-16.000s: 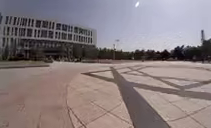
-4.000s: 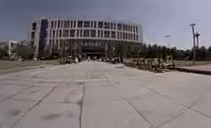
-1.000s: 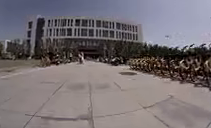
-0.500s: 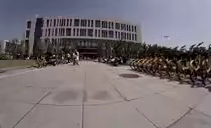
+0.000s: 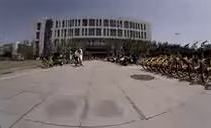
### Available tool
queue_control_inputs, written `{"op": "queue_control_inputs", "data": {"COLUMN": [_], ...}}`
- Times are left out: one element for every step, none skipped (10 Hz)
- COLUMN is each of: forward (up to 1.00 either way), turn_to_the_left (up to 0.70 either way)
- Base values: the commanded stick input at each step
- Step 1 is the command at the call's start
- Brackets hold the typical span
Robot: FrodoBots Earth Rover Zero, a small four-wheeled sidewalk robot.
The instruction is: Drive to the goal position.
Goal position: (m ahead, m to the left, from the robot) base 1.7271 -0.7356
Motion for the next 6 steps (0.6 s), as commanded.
{"op": "queue_control_inputs", "data": {"forward": [1.0, 1.0, 1.0, 1.0, 1.0, 1.0], "turn_to_the_left": [0.4, 0.37, 0.3, 0.0, 0.0, 0.0]}}
